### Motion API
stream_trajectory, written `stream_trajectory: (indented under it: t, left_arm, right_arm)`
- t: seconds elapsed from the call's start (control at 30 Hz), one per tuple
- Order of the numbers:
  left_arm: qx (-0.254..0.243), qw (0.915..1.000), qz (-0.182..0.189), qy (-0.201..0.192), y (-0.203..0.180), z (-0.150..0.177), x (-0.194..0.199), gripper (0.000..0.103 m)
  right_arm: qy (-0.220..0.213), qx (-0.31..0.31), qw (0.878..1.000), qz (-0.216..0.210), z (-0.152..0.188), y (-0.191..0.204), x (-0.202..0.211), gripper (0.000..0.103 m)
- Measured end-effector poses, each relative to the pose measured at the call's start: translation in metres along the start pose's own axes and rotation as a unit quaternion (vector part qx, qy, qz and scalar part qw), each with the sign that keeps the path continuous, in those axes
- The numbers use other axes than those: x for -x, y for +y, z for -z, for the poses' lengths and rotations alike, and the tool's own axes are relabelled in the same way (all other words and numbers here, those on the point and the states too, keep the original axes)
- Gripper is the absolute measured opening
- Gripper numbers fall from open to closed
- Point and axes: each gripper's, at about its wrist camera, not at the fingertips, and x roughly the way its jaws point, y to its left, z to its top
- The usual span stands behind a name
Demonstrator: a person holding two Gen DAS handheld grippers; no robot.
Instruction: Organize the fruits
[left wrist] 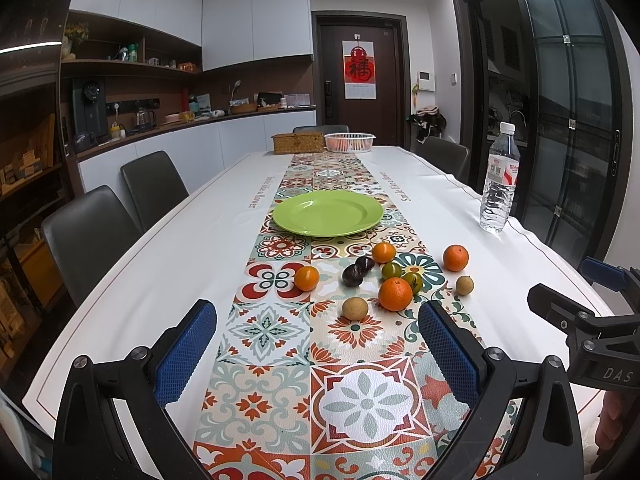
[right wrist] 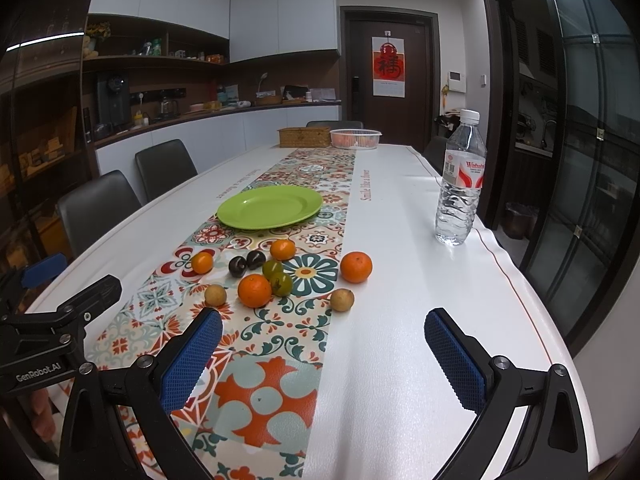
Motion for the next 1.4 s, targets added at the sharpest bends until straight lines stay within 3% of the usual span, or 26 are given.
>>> stream_trajectory:
  t: [0.4, 0.87, 1.4]
  left_arm:
    - [-0.002, 1.0000, 0.004, 0.009, -0.001, 0.000, -0.003, 0.103]
    - [-0.010, 0.9992, 0.008, 0.039, -0.003, 0.005, -0.029, 0.101]
    - [-0.019, 0.9953, 0.023, 0.091, -0.008, 0.003, -0.080, 0.082]
  right_arm:
    - [0.007, -0.002, 1.000, -0.001, 0.000, 0.002, 0.000, 0.102]
    - [0.037, -0.002, 0.999, -0.009, 0.010, -0.002, -0.034, 0.102]
    - [0.090, -0.005, 0.996, -0.013, 0.009, -0.006, -0.085, 0.098]
